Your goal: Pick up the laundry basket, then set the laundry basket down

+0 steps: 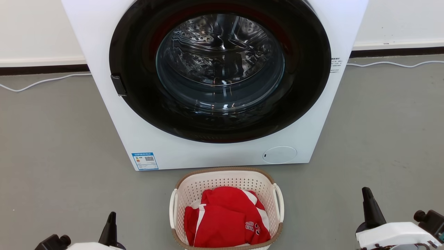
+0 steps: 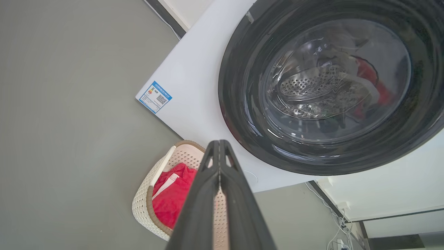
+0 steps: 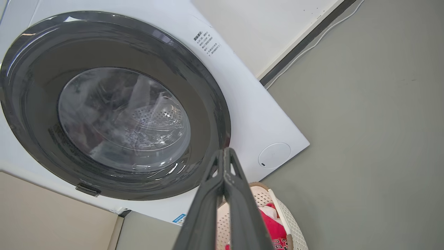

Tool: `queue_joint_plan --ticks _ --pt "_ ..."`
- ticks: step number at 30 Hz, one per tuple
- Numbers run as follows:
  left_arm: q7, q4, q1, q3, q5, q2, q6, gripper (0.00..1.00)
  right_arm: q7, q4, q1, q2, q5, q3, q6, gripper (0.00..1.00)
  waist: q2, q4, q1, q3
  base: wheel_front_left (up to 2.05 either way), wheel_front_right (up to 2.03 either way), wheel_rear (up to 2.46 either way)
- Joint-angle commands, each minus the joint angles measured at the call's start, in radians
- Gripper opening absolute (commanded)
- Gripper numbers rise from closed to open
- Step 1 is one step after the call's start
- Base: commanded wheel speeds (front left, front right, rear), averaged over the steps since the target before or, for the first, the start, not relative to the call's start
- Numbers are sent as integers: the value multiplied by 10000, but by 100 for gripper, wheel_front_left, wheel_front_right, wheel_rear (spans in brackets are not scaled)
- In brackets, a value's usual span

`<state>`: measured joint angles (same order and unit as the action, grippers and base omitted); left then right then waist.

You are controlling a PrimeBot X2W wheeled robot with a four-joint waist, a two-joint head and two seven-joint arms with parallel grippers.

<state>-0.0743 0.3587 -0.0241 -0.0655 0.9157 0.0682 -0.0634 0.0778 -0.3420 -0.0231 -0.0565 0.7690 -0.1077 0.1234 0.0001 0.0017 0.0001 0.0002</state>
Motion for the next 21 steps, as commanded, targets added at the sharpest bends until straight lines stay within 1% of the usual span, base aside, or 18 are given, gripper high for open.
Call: queue_joint_plan --ticks 1,21 --pt "71 -312 624 -214 322 87 -166 0 -99 295 -480 -87 384 41 38 0 -1 0 -1 1 0 0 0" --pt "657 -578 850 -303 2463 0 -330 0 -687 515 -599 -38 2981 7 49 0 -1 -6 -1 10 0 0 0"
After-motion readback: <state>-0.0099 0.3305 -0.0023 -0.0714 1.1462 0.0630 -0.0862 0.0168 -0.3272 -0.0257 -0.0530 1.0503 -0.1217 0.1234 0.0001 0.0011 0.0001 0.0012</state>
